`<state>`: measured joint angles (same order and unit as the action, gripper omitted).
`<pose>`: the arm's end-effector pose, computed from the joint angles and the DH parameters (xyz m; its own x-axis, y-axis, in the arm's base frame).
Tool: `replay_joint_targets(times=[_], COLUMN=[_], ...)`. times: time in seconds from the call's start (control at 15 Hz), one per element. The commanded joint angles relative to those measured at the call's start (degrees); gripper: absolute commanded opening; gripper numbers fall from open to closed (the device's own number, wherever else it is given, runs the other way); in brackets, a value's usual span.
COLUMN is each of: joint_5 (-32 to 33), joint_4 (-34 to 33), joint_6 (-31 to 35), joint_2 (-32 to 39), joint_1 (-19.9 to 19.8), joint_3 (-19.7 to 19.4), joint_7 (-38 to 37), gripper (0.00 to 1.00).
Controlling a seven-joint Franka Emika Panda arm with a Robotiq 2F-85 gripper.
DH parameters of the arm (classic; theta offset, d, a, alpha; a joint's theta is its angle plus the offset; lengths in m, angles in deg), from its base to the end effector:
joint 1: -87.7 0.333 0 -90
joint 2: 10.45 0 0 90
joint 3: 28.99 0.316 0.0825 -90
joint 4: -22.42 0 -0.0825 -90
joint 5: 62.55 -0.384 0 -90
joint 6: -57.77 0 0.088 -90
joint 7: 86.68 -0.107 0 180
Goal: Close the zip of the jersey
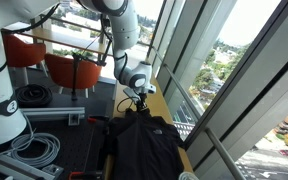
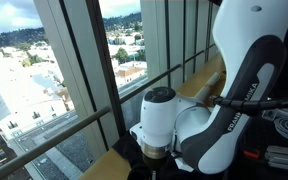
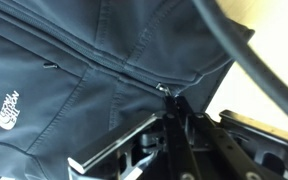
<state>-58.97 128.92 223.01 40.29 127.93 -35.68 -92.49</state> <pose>0.5178 0.3495 0.0561 0.8165 0.5585 0.1466 0.5494 -0.8295 0.0999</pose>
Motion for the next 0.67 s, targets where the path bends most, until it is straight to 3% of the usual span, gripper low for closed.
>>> replay_joint_targets(times=[0.0,0.33,0.4,0.47,0.6], joint_5=[2.14,2.71,2.71,2.74,2.55], joint_4=[-3.51,-5.52,-5.76,-5.88,-5.68], joint_6=[-1.45,-2.41,-2.62,-2.71,-2.24], joint_2=[1.49,2.48,2.61,2.67,2.37], joint_1=[1.08,1.51,1.56,1.46,1.33], joint_3=[0.54,0.45,0.3,0.37,0.81], joint_7=[-3.46,-4.0,-4.31,-4.34,-4.61], gripper=[0.02,0.02,0.32,0.35,0.48])
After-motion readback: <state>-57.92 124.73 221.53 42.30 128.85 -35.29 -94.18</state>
